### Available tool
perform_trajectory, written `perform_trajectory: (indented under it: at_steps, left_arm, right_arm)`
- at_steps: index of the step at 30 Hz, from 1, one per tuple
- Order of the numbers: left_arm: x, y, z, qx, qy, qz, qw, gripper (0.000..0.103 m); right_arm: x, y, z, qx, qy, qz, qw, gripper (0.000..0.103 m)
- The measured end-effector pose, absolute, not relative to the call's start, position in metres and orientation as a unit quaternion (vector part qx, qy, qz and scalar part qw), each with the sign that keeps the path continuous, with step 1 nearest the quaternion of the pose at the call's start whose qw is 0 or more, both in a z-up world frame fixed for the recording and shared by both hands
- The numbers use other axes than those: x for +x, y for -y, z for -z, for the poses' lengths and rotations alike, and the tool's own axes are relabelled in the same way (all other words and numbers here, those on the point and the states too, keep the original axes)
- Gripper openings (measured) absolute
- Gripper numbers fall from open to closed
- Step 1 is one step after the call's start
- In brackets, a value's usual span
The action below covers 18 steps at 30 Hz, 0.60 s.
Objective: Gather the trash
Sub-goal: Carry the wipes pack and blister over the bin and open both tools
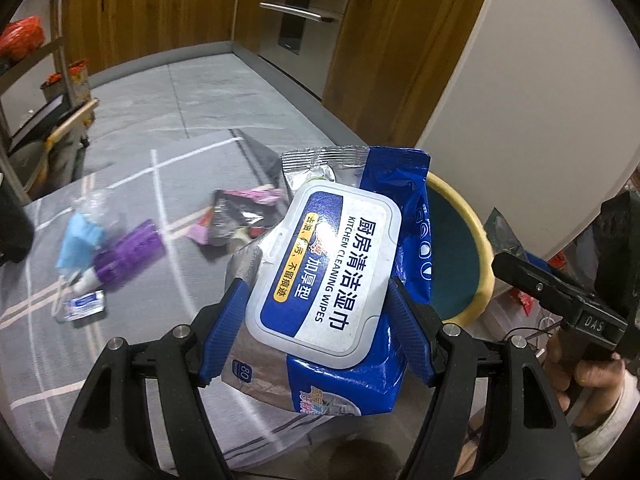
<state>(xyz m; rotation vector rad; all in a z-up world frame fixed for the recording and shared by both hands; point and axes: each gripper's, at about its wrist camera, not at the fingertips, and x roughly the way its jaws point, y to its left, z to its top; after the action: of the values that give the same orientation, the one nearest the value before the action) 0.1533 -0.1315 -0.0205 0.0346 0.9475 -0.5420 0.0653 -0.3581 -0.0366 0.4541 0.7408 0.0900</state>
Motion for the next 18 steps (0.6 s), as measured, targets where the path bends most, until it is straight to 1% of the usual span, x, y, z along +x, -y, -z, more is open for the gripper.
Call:
perform_trajectory:
  at_steps: [10,18]
  left_arm:
    - [0.176,0.194,0.034,0.024,-0.467,0.273,0.841,0.070]
    - [0.198,0.226,0.055,0.007,-0.491,0.277,0.826,0.070]
  right_arm:
    - [0.070,0.399,0.056,0.307,-0.357,-0.032,0.882,0.093]
    - [0.076,0.399,0.063,0.314,-0.358,-0.035,0.879,0.093]
